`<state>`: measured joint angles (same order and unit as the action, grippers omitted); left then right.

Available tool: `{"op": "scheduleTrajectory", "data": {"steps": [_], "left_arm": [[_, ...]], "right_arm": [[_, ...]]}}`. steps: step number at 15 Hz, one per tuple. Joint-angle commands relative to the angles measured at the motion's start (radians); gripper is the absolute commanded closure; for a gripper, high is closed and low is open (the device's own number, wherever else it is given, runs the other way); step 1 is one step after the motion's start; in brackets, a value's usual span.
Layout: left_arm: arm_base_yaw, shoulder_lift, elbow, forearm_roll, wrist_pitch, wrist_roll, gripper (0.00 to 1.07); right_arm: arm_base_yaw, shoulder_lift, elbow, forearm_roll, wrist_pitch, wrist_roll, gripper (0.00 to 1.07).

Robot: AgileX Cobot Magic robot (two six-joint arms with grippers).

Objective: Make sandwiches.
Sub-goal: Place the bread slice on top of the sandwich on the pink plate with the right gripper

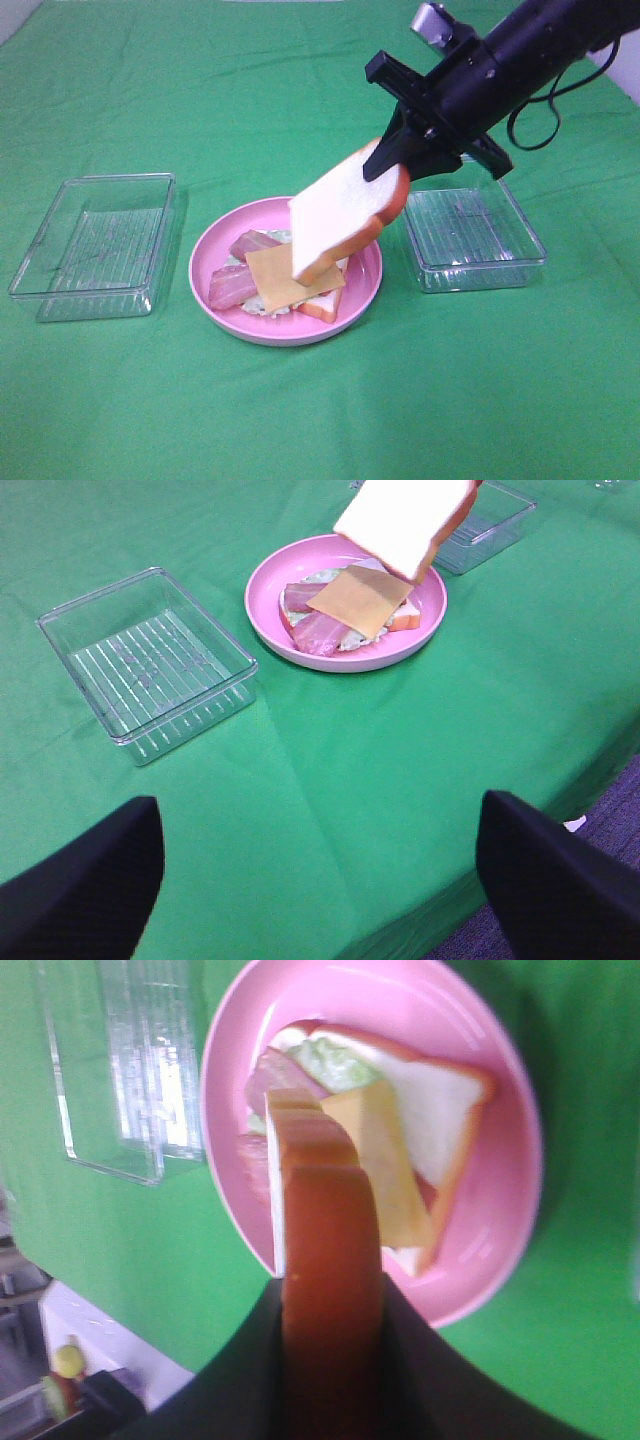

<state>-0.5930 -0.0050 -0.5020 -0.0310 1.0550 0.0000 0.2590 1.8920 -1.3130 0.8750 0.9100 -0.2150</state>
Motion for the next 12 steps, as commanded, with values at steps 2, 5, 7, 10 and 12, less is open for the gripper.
{"op": "scheduleTrajectory", "data": {"steps": [2,5,7,10,12], "left_arm": [[-0.004,-0.020,0.002,-0.002,-0.009,0.005,0.26],[-0.004,-0.020,0.002,-0.002,-0.009,0.005,0.26],[-0.004,-0.020,0.002,-0.002,-0.009,0.005,0.26],[-0.004,-0.020,0.002,-0.002,-0.009,0.005,0.26],[-0.004,-0.020,0.002,-0.002,-0.009,0.005,0.26]], "right_arm": [[-0.001,-0.005,0.145,0.390,-0.124,-0.269,1.07],[0.035,0.056,0.200,0.620,-0.135,-0.415,1.07],[0.089,0.101,0.200,0.713,-0.165,-0.461,1.07],[0.117,0.170,0.200,0.762,-0.184,-0.475,1.07],[0.117,0.194,0.200,0.763,-0.197,-0.478,1.07]]}}
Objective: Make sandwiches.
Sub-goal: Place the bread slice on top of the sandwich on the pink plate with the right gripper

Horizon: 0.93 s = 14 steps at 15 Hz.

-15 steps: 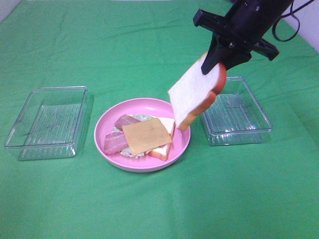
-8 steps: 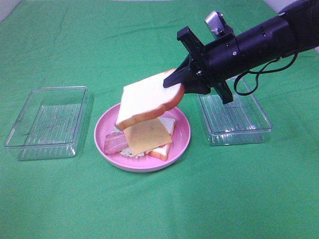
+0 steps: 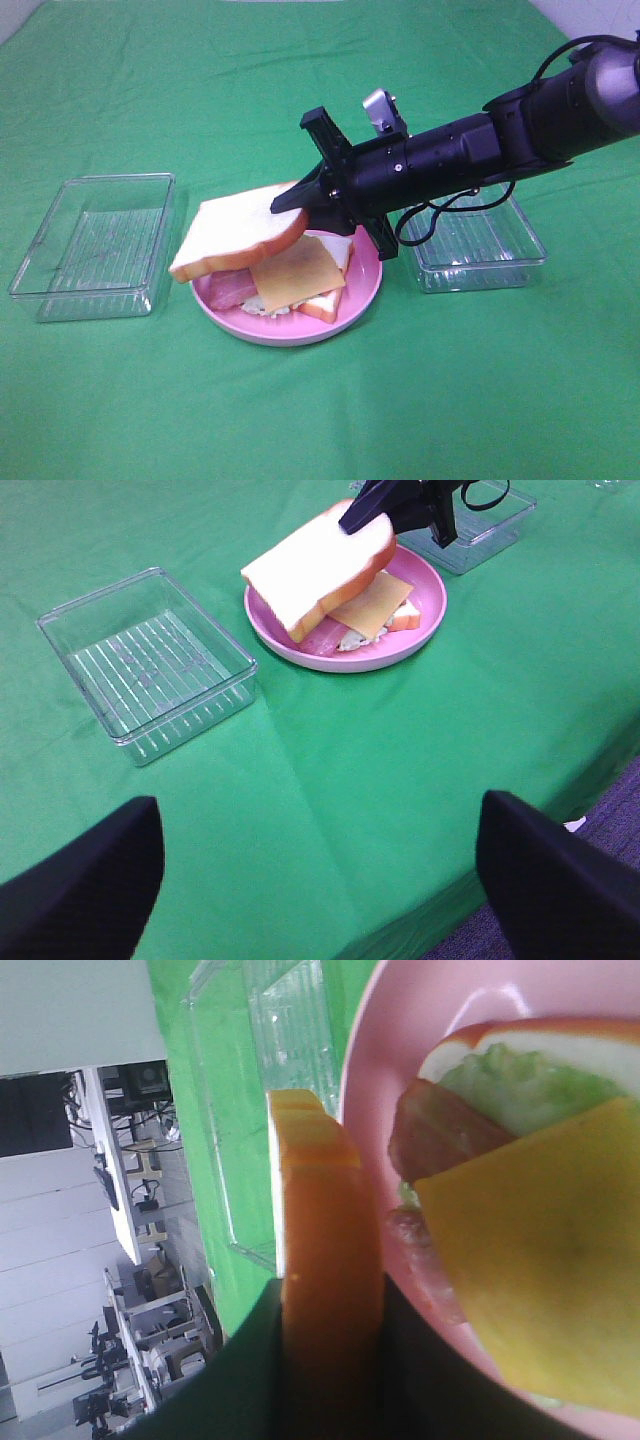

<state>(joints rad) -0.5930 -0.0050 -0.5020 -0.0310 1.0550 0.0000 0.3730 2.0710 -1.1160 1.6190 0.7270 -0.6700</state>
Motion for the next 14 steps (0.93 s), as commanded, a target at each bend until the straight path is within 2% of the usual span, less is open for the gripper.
{"op": "scheduleTrajectory", "data": {"steps": [1,3,5,6,7,9,10,12,14], "left_arm": [[-0.004,-0.020,0.002,-0.002,-0.009,0.005,0.26],[-0.004,-0.020,0.002,-0.002,-0.009,0.005,0.26],[-0.004,-0.020,0.002,-0.002,-0.009,0.005,0.26],[-0.004,-0.020,0.002,-0.002,-0.009,0.005,0.26],[-0.004,-0.020,0.002,-0.002,-0.009,0.005,0.26],[-0.004,-0.020,0.002,-0.002,-0.009,0.005,0.26],[-0.004,-0.020,0.002,-0.002,-0.009,0.005,0.26],[-0.004,-0.020,0.002,-0.002,-0.009,0.005,0.26],[-0.004,-0.020,0.002,-0.002,-0.009,0.005,0.26]], "right_arm": [[0.003,0.022,0.003,0.013,-0.039,-0.023,1.07],[0.002,0.020,0.003,-0.005,-0.084,-0.023,1.07],[0.002,0.020,0.003,-0.008,-0.084,-0.023,0.96],[0.002,0.020,0.003,-0.014,-0.084,-0.023,0.85],[0.001,0.020,0.003,-0.019,-0.084,-0.023,0.78],[0.001,0.019,0.003,-0.046,-0.084,-0.023,0.54],[0.001,0.005,0.003,-0.117,-0.091,-0.023,0.40],[0.001,-0.033,0.003,-0.204,-0.119,-0.009,0.37],[0.001,-0.101,0.003,-0.378,-0.153,0.107,0.35]]}}
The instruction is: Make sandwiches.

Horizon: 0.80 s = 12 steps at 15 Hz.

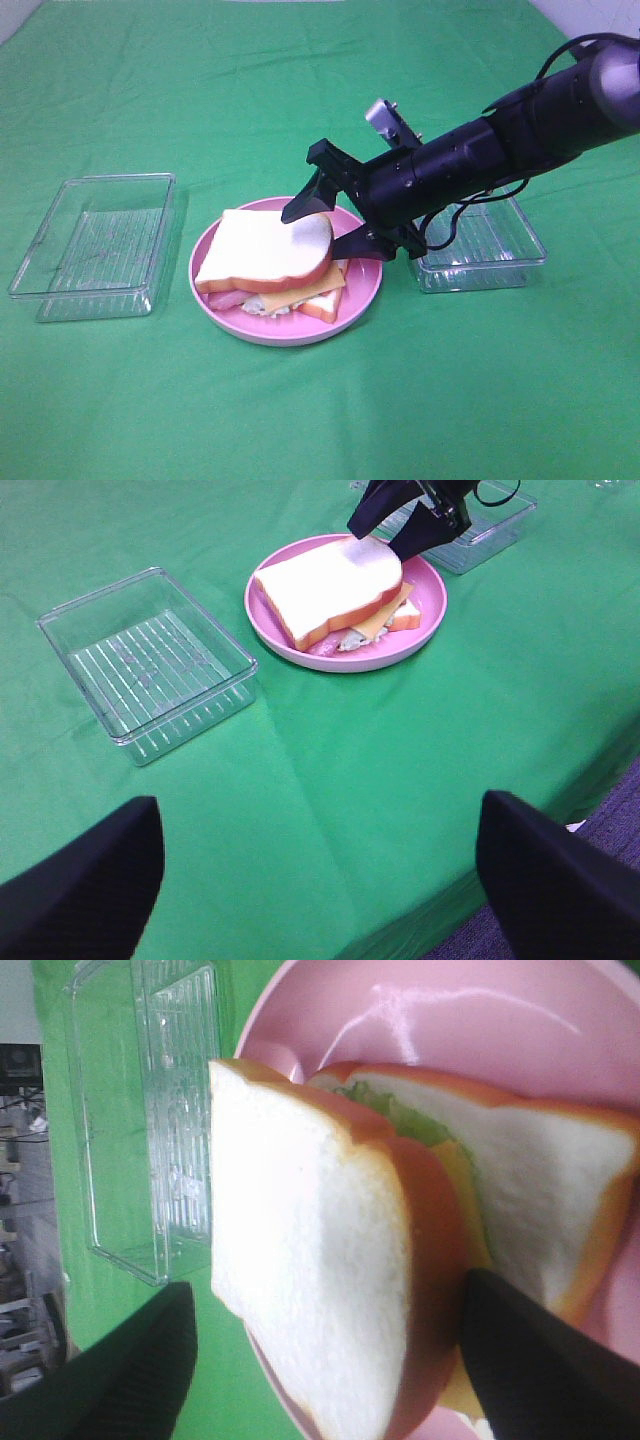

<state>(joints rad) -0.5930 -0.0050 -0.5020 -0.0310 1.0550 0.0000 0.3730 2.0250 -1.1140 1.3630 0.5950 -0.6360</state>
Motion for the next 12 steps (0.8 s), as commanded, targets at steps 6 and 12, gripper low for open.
{"op": "scheduleTrajectory", "data": {"steps": [6,12], "left_arm": [[-0.004,-0.020,0.002,-0.002,-0.009,0.005,0.26],[-0.004,-0.020,0.002,-0.002,-0.009,0.005,0.26]], "right_arm": [[0.001,-0.320,0.001,-0.915,0.144,0.538,0.35],[0.002,-0.792,0.131,-1.266,0.354,0.726,0.35]]}}
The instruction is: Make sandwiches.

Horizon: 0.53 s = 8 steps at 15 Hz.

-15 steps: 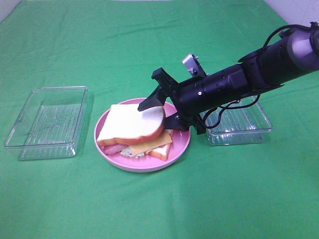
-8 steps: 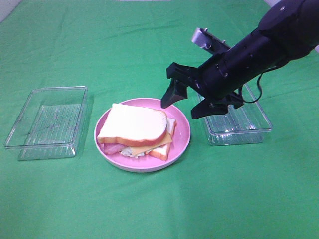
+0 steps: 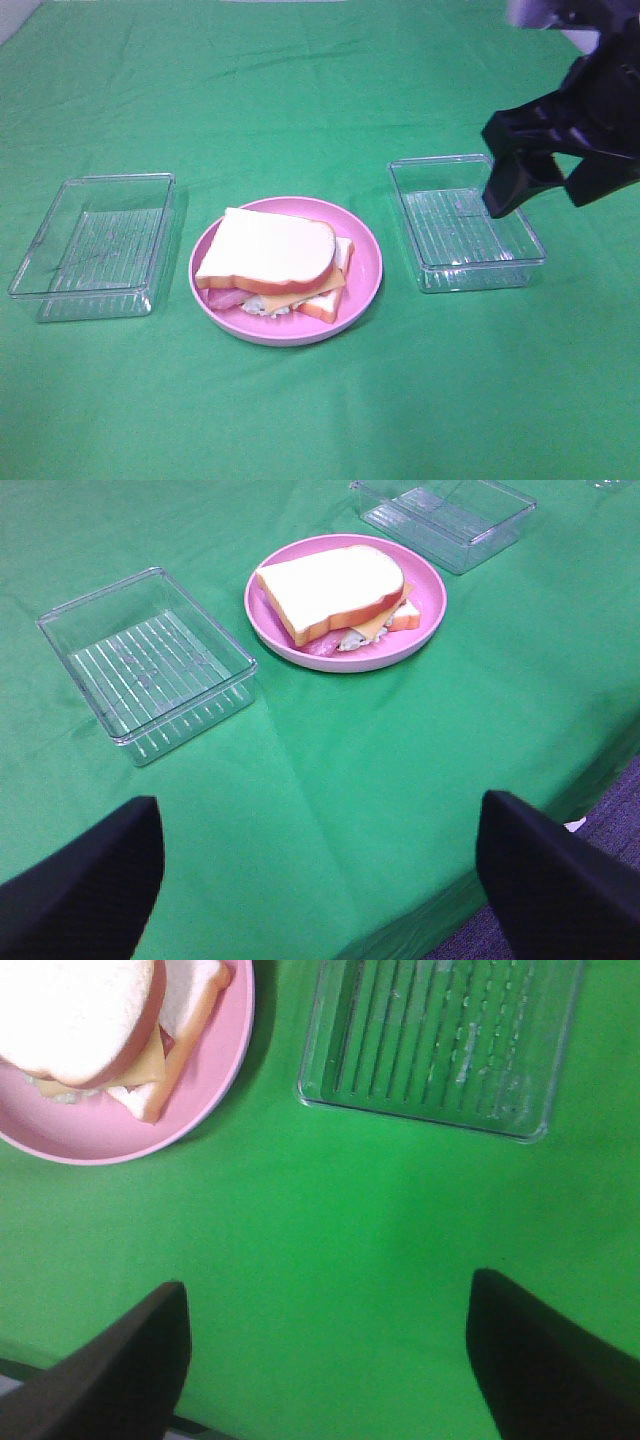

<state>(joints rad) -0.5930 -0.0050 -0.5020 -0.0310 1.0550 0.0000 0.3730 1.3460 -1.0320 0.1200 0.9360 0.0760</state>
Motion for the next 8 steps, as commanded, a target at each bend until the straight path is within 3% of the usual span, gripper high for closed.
{"op": "scheduleTrajectory", "data": {"steps": [1,6,8], "left_arm": [[-0.004,-0.020,0.002,-0.002,-0.009,0.005,0.26],[-0.004,-0.020,0.002,-0.007,-0.009,0.011,0.26],[-0.004,-0.020,0.002,-0.007,-0.009,0.011,0.26]], "right_arm": [[0.002,-0.202,0.100,-0.026,0.013,0.013,0.35],[0.002,-0.625,0.321,-0.042,0.039,-0.006,0.35],[0.002,-0.914,0.445,-0.051,0.088,-0.076,0.35]]}}
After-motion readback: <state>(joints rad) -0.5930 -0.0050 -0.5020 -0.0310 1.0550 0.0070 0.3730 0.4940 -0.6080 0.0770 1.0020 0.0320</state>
